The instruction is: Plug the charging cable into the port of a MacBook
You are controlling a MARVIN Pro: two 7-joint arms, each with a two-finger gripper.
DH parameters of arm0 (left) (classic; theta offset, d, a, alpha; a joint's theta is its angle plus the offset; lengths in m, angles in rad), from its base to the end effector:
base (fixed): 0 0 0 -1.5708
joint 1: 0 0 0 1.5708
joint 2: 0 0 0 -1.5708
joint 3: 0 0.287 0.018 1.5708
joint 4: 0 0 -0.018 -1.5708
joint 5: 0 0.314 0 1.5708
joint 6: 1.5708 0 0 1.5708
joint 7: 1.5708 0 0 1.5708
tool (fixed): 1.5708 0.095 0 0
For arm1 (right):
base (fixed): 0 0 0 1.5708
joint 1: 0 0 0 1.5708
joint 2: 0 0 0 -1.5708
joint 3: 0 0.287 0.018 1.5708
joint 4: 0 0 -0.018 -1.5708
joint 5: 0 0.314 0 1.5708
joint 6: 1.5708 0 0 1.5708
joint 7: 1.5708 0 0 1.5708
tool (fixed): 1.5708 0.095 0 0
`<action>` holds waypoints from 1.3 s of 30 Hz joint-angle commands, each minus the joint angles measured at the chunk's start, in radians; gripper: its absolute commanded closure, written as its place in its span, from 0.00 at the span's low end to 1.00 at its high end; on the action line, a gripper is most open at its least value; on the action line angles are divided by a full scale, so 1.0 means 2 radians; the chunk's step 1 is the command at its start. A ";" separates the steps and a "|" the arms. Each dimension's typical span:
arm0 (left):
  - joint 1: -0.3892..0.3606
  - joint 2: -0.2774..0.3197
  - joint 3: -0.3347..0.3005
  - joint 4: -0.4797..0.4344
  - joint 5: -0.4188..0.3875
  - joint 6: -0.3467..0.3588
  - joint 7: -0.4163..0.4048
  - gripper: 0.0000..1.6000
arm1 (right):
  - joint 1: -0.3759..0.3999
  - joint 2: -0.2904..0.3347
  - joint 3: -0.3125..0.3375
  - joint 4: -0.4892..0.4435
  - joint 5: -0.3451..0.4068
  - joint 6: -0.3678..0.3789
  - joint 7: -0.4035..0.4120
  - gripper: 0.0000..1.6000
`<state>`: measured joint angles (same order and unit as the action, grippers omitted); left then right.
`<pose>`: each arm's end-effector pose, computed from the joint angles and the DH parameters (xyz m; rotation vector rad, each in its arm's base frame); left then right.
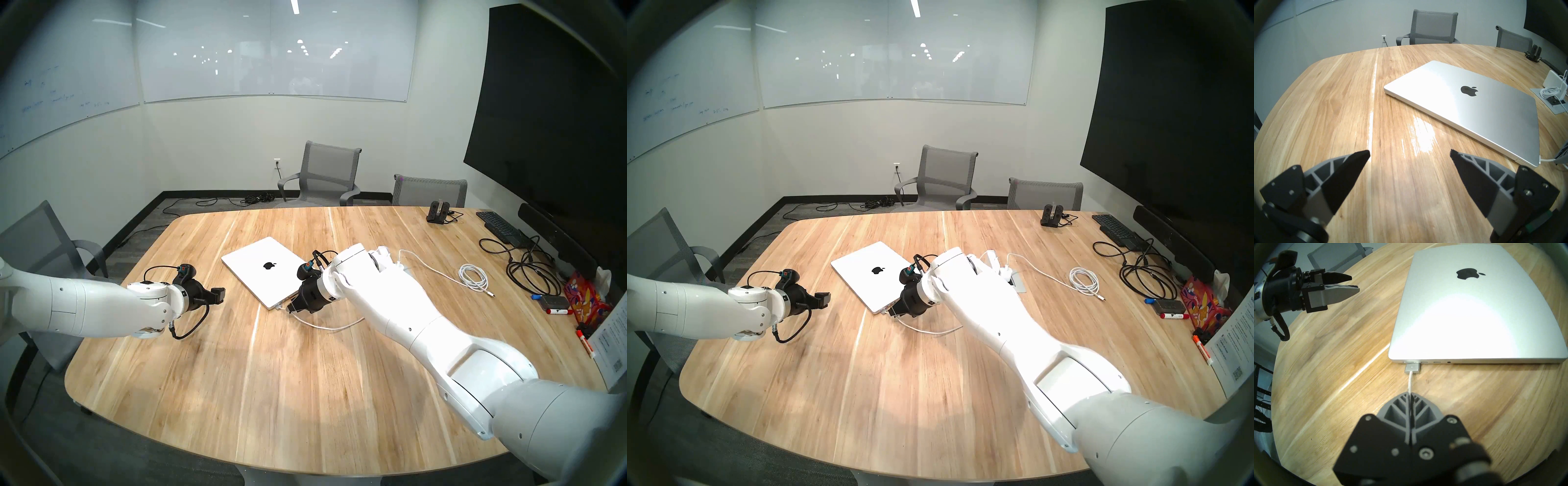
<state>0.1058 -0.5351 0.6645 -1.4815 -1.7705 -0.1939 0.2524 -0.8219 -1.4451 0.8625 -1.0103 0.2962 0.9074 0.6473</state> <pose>0.4476 0.1450 -0.2959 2.7170 -0.1618 1.4566 0.5060 0.1769 -0.2871 -2.3393 -0.9906 -0.6461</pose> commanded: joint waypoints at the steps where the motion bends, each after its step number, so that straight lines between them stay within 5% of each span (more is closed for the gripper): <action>1: -0.007 -0.001 -0.006 0.000 0.000 -0.002 0.000 0.00 | -0.006 0.003 0.005 -0.033 0.001 0.008 -0.006 1.00; 39: -0.007 -0.001 -0.006 0.000 0.000 -0.002 0.000 0.00 | -0.020 0.003 0.011 -0.055 0.004 0.015 -0.019 1.00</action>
<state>0.1058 -0.5351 0.6645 -1.4815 -1.7705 -0.1939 0.2524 -0.8710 -1.4265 0.8794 -1.1041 0.2999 0.9422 0.6103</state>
